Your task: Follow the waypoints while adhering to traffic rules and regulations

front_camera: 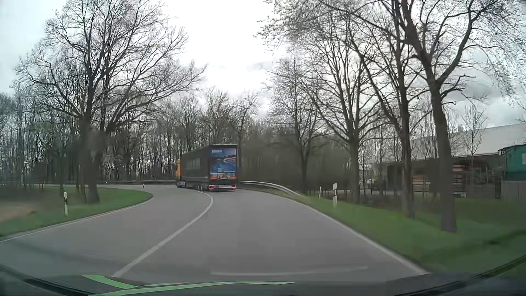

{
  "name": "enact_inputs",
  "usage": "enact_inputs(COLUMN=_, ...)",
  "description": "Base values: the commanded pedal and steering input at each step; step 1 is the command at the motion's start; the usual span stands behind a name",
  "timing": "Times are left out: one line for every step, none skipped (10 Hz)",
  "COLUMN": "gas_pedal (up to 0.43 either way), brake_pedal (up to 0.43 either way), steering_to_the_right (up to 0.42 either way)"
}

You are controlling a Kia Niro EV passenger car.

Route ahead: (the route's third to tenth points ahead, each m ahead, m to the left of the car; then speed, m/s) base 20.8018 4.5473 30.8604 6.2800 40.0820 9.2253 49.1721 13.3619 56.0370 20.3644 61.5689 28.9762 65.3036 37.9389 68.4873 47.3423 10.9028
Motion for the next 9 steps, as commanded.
enact_inputs(gas_pedal=0.000, brake_pedal=0.000, steering_to_the_right=-0.005)
enact_inputs(gas_pedal=0.000, brake_pedal=0.000, steering_to_the_right=-0.005)
enact_inputs(gas_pedal=0.000, brake_pedal=0.000, steering_to_the_right=-0.007)
enact_inputs(gas_pedal=0.000, brake_pedal=0.000, steering_to_the_right=-0.009)
enact_inputs(gas_pedal=0.000, brake_pedal=0.000, steering_to_the_right=-0.012)
enact_inputs(gas_pedal=0.000, brake_pedal=0.000, steering_to_the_right=-0.018)
enact_inputs(gas_pedal=0.000, brake_pedal=0.000, steering_to_the_right=-0.025)
enact_inputs(gas_pedal=0.008, brake_pedal=0.000, steering_to_the_right=-0.033)
enact_inputs(gas_pedal=0.028, brake_pedal=0.000, steering_to_the_right=-0.041)
